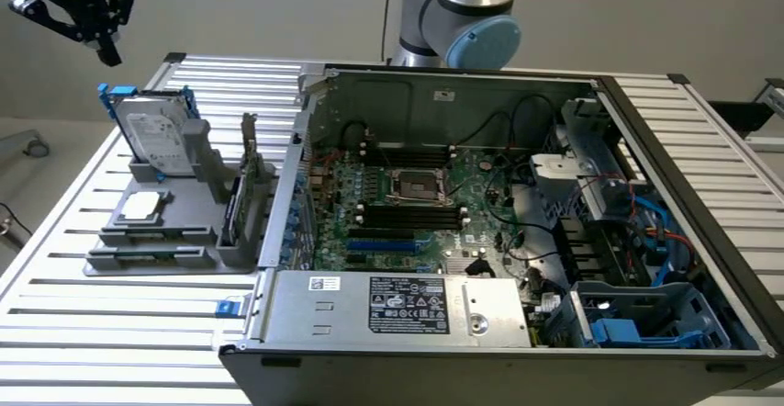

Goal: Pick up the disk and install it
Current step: 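Pick up the disk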

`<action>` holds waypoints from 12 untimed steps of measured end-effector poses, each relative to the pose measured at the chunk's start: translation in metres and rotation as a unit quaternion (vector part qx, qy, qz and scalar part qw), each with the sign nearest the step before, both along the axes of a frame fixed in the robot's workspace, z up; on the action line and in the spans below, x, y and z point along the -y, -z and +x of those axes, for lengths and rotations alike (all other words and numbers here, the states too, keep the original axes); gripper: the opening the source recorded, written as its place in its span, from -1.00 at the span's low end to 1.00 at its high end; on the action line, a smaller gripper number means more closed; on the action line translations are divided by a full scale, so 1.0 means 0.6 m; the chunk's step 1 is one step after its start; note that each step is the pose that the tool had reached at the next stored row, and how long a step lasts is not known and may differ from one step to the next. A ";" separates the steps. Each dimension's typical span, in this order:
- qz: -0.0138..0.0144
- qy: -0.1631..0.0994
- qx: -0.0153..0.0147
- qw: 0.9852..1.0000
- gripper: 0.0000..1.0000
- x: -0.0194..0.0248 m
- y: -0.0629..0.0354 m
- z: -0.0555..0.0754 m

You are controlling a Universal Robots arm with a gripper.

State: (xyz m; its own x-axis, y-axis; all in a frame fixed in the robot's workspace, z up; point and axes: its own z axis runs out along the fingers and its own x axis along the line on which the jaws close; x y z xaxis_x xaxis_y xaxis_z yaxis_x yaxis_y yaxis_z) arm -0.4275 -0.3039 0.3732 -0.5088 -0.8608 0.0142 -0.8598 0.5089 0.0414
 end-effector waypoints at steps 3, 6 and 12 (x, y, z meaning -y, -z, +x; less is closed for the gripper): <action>0.000 -0.027 0.000 1.000 -0.79 0.0000 0.001 0.000; 0.000 -0.055 0.000 0.998 -0.79 0.0000 0.001 0.000; 0.000 -0.109 0.000 0.994 -0.79 0.0000 0.003 0.000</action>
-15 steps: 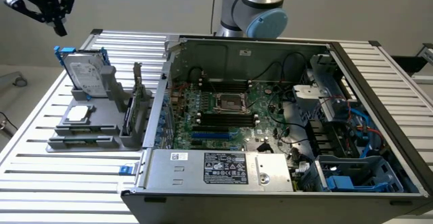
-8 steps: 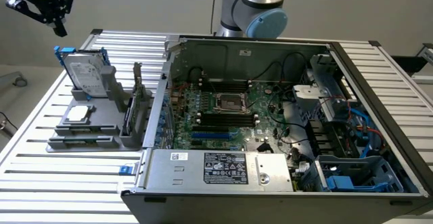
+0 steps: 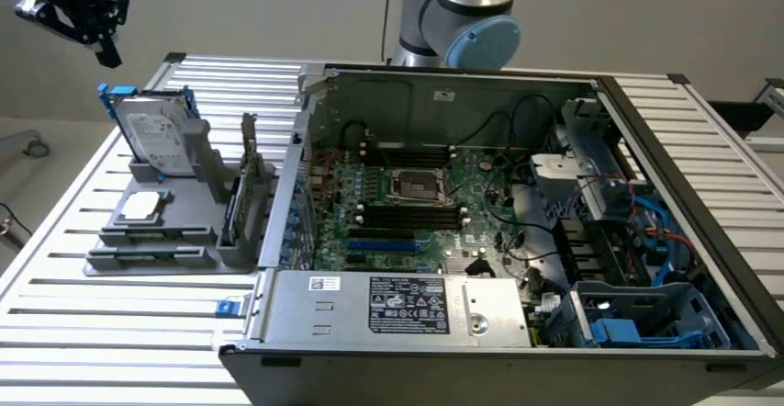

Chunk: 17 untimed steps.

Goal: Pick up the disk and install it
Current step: 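Pick up the disk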

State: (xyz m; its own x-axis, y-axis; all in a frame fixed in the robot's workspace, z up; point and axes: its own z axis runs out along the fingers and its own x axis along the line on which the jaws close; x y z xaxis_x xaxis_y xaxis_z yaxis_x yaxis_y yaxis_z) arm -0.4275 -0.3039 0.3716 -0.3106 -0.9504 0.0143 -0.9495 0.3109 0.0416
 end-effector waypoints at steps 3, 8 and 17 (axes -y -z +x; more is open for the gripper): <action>0.000 -0.028 0.000 1.000 -0.79 0.0000 0.001 0.000; 0.000 -0.073 0.000 0.997 -0.79 0.0000 0.002 0.000; 0.000 -0.154 0.000 0.988 -0.79 0.0000 0.002 0.000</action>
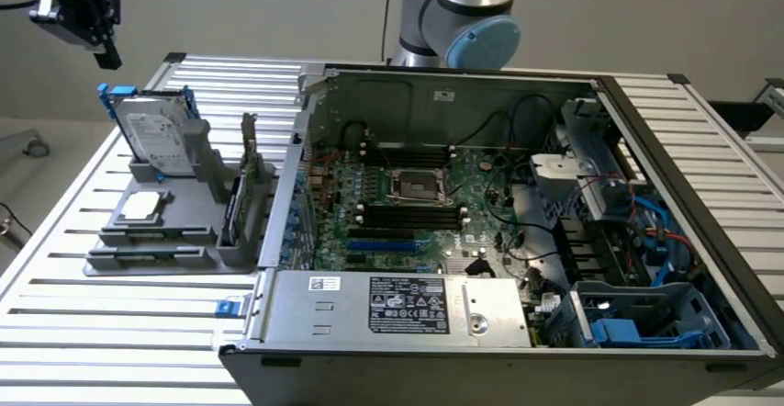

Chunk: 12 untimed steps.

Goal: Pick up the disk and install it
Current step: 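Pick up the disk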

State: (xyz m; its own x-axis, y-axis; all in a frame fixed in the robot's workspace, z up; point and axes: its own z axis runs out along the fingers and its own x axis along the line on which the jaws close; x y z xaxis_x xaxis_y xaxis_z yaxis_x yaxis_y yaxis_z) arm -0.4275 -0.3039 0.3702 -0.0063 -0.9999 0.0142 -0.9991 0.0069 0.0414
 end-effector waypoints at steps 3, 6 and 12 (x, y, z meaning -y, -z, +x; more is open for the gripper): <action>0.000 -0.027 0.000 1.000 -0.79 0.0000 0.000 0.000; 0.000 -0.055 0.000 0.998 -0.79 0.0000 0.000 0.000; 0.000 -0.100 0.001 0.995 -0.79 -0.0008 0.000 0.000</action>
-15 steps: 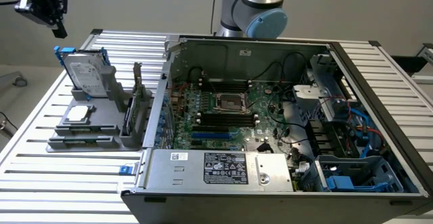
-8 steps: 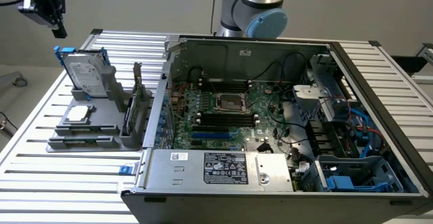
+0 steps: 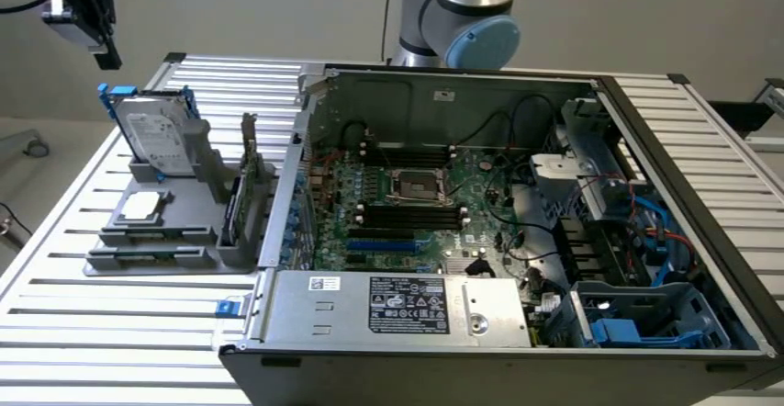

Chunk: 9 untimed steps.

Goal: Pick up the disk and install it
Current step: 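Pick up the disk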

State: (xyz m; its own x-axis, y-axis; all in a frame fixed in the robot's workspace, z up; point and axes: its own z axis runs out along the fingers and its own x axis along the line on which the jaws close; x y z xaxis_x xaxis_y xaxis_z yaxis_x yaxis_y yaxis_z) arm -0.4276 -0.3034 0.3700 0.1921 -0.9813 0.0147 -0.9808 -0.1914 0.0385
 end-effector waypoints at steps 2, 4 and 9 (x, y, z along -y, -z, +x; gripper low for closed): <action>0.000 -0.005 0.002 1.000 -0.76 -0.0011 0.000 0.000; 0.000 -0.009 0.006 1.000 -0.53 -0.0025 0.000 -0.002; 0.000 -0.015 0.016 1.000 -0.15 -0.0043 0.001 -0.010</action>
State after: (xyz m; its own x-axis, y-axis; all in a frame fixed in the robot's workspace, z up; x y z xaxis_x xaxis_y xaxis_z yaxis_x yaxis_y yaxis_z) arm -0.4335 -0.3009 0.3692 0.2206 -0.9751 0.0213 -0.9754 -0.2205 0.0081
